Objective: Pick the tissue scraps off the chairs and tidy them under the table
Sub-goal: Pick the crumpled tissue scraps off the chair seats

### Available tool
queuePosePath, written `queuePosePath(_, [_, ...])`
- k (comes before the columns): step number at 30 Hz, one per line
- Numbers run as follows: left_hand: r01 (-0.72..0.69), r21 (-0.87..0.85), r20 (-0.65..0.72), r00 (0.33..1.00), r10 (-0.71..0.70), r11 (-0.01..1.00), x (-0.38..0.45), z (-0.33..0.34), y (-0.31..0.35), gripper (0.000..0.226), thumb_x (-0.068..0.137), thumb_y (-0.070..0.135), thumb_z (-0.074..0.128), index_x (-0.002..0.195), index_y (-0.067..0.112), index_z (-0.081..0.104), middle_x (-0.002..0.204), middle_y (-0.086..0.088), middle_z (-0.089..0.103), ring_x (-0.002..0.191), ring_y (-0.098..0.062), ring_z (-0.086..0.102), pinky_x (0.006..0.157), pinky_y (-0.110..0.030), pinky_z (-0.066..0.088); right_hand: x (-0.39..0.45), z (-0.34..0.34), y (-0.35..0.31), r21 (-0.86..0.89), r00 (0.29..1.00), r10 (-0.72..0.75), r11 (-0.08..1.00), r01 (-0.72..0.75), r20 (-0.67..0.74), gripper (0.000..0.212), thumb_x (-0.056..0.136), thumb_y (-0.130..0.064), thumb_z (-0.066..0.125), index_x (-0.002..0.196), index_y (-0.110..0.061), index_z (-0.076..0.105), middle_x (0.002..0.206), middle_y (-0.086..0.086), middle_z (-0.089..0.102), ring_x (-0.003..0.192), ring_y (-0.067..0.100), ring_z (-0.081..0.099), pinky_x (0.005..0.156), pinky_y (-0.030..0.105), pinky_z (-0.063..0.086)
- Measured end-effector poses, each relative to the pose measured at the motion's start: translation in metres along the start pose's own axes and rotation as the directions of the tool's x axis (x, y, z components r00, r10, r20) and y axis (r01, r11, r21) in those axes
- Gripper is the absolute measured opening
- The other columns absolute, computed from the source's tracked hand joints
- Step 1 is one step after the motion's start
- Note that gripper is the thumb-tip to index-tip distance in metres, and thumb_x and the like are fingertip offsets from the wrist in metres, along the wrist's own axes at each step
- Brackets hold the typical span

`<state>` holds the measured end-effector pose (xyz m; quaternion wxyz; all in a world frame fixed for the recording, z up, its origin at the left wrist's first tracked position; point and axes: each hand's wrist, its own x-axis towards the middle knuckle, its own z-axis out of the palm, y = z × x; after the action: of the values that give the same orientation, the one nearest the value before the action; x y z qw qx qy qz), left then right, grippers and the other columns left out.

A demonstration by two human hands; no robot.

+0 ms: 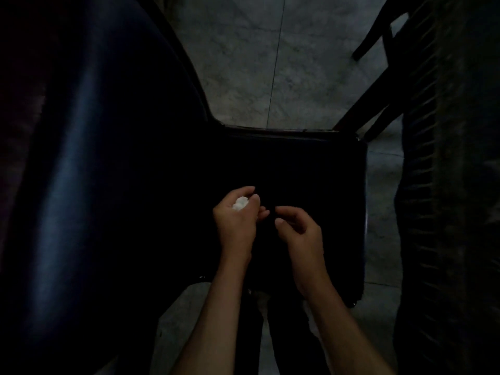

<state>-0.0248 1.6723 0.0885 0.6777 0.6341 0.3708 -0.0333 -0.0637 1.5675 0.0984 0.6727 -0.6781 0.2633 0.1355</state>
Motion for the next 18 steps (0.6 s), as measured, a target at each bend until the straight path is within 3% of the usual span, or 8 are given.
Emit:
queuePosePath(3, [-0.130,0.140,0.056,0.991,0.123,0.982,-0.011,-0.001,0.034,0.029,0.085,0.004,0.065,0.085,0.031,0.072,0.075,0.000,0.072,0.066,-0.014,0.072,0.056,-0.022,0.056,-0.001,-0.005,-0.035,-0.145,0.994,-0.109,0.984,0.104,-0.028,0.033,0.089,-0.013,0.064,0.118,-0.029,0.061,0.117,-0.012,0.064,0.106,0.000,0.060,0.085,0.014,0.049])
queuePosePath(8, [-0.351,0.430,0.137,0.936,0.324,0.832,-0.043,-0.017,0.110,0.021,0.079,0.009,0.066,0.095,0.022,0.072,0.085,0.004,0.069,0.074,-0.008,0.068,0.065,-0.034,0.061,-0.008,-0.009,-0.117,-0.490,0.931,-0.365,0.809,0.324,0.013,0.043,0.086,-0.024,0.068,0.128,-0.018,0.058,0.127,0.000,0.059,0.114,0.015,0.055,0.099,0.036,0.048])
queuePosePath(13, [-0.585,0.579,0.225,0.784,0.578,0.567,-0.080,-0.039,0.200,0.021,0.072,0.002,0.071,0.092,0.009,0.072,0.089,-0.007,0.066,0.079,-0.023,0.065,0.073,-0.034,0.052,-0.041,-0.005,-0.204,-0.681,0.854,-0.500,0.575,0.452,0.145,0.049,0.084,-0.038,0.065,0.130,-0.023,0.054,0.132,0.001,0.055,0.122,0.026,0.050,0.099,0.044,0.041])
queuePosePath(18, [-0.674,0.578,0.258,0.686,0.681,0.460,-0.098,-0.057,0.277,0.022,0.075,0.001,0.072,0.097,0.006,0.071,0.092,-0.010,0.063,0.082,-0.027,0.063,0.073,-0.032,0.050,-0.070,0.011,-0.268,-0.743,0.775,-0.601,0.425,0.517,0.196,0.055,0.082,-0.039,0.065,0.134,-0.022,0.053,0.140,0.001,0.051,0.127,0.029,0.048,0.098,0.047,0.042])
